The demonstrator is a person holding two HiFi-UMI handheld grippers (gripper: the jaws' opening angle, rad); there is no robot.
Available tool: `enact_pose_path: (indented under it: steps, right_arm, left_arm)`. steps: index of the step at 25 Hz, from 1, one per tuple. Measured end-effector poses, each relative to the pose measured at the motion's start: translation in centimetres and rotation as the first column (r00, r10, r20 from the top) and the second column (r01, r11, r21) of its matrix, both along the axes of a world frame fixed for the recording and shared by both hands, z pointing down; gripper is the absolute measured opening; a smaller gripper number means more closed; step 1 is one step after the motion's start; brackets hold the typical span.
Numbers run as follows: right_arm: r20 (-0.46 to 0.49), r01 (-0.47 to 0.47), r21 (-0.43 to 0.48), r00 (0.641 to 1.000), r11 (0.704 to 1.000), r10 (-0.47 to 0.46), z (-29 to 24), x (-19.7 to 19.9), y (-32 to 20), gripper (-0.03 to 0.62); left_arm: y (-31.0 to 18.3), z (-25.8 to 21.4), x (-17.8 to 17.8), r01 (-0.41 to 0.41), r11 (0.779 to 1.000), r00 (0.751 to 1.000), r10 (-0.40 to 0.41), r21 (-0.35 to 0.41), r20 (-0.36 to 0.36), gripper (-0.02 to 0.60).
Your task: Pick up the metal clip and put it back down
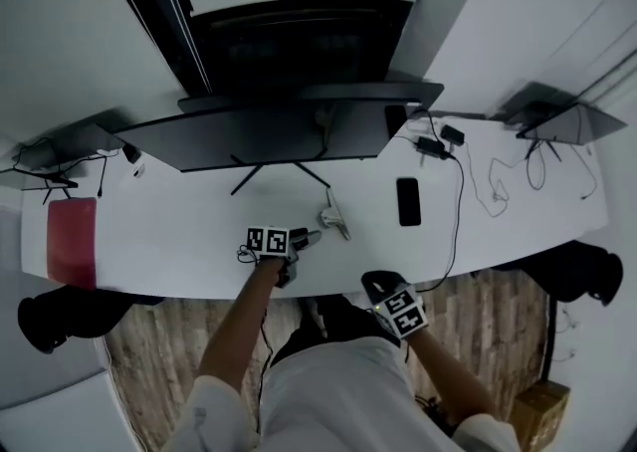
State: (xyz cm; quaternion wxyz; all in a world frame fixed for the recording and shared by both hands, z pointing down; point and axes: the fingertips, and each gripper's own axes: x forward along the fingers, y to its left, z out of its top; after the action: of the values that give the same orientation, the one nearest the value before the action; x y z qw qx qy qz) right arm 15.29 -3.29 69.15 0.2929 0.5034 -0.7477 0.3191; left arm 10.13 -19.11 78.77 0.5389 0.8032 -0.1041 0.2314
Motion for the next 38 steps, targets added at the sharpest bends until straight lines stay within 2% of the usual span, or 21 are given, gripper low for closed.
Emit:
enact_pose_path:
  steps: [3, 8, 12, 16, 19, 26, 33, 36, 38]
  right_arm:
    - [-0.008, 0.013, 0.028, 1.000, 1.000, -0.013, -1.2, -1.9, 0.8, 0.034]
    - [0.006, 0.012, 0.052, 1.000, 0.999, -0.012, -2.1, -4.4, 2.9, 0.034]
    - [-0.013, 0.013, 0.090, 1.000, 0.996, -0.011, -3.3, -5.5, 4.5, 0.034]
    - [-0.027, -0.002, 0.121, 1.000, 0.993, 0.006, -4.5, -6.0, 6.4, 0.034]
    - [-0.033, -0.029, 0.138, 0.999, 0.990, 0.034, -5.5, -6.0, 7.8, 0.034]
    - [-0.023, -0.110, 0.183, 0.993, 0.977, 0.116, -7.1, -5.7, 11.4, 0.034]
    - [-0.038, -0.122, 0.200, 0.991, 0.972, 0.132, -7.9, -4.1, 14.6, 0.034]
    - [-0.038, -0.123, 0.213, 0.990, 0.969, 0.134, -8.4, -3.2, 15.5, 0.034]
    - [-0.032, -0.117, 0.220, 0.991, 0.968, 0.127, -8.8, -2.7, 15.9, 0.034]
  left_arm:
    - [1.1, -2.2, -2.0, -0.048, 0.992, 0.999, 0.047, 0.119, 0.008, 0.265]
    - [4.0, -5.3, -5.1, -0.088, 0.976, 0.996, 0.087, 0.198, 0.015, 0.265]
    - [6.2, -8.0, -7.7, -0.077, 0.965, 0.997, 0.081, 0.251, -0.005, 0.265]
    - [8.6, -11.5, -10.0, -0.045, 0.955, 0.997, 0.064, 0.292, -0.054, 0.265]
    - [9.9, -14.8, -11.4, -0.003, 0.934, 0.994, 0.042, 0.357, -0.100, 0.265]
    - [13.9, -20.5, -13.1, 0.034, 0.853, 0.988, 0.050, 0.521, -0.147, 0.264]
    - [17.5, -25.1, -12.3, 0.031, 0.712, 0.987, 0.088, 0.702, -0.133, 0.235]
    - [18.8, -26.4, -12.0, 0.040, 0.645, 0.990, 0.079, 0.763, -0.119, 0.219]
    - [19.4, -26.6, -12.0, 0.034, 0.613, 0.994, 0.063, 0.789, -0.092, 0.215]
